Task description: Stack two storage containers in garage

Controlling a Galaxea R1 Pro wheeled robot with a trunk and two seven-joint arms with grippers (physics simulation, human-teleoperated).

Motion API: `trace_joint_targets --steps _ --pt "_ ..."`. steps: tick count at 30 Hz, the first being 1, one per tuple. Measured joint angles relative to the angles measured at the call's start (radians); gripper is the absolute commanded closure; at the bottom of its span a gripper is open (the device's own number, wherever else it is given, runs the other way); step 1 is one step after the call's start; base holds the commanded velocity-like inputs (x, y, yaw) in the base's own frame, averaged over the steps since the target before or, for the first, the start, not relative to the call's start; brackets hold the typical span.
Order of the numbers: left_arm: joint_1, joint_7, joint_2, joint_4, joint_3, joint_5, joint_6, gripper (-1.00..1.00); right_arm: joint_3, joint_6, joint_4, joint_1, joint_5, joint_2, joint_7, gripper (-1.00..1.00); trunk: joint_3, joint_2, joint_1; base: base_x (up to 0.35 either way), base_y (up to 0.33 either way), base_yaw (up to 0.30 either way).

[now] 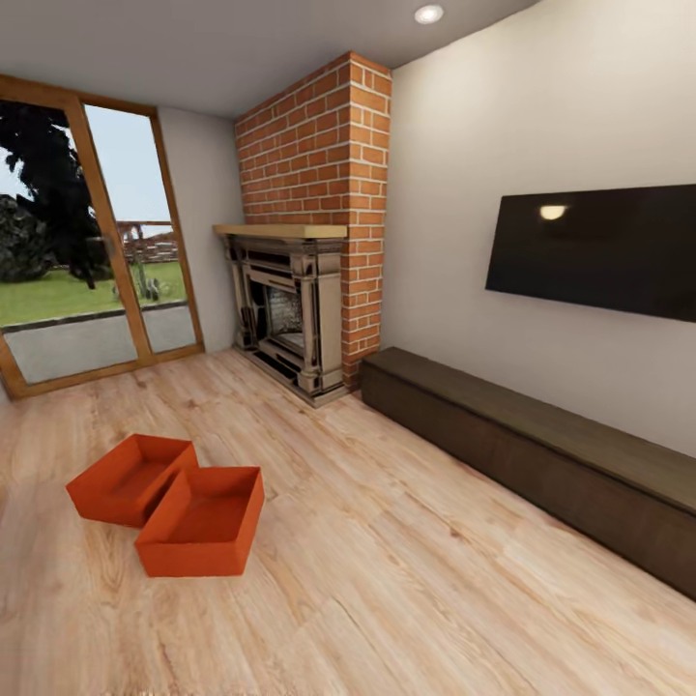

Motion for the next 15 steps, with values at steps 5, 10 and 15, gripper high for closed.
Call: trace_joint_targets --steps 5,10,15 --pt "0.000 0.000 0.000 0.000 0.000 0.000 0.000 -1.00 0.001 0.001 0.000 0.000 0.001 0.000 0.000 -1.00 0.000 0.000 0.000 0.000 0.000 0.294" --pt "0.000 0.000 0.000 0.000 0.000 0.000 0.000 -1.00 -0.001 0.001 0.000 0.000 -0.004 0.000 0.001 -1.00 0.000 0.000 0.000 0.000 0.000 0.251" --pt "0.000 0.000 -0.001 -0.001 0.000 0.000 0.000 -1.00 0.000 0.005 0.000 0.000 -0.003 0.000 0.001 -1.00 0.000 0.000 0.000 0.000 0.000 0.067"
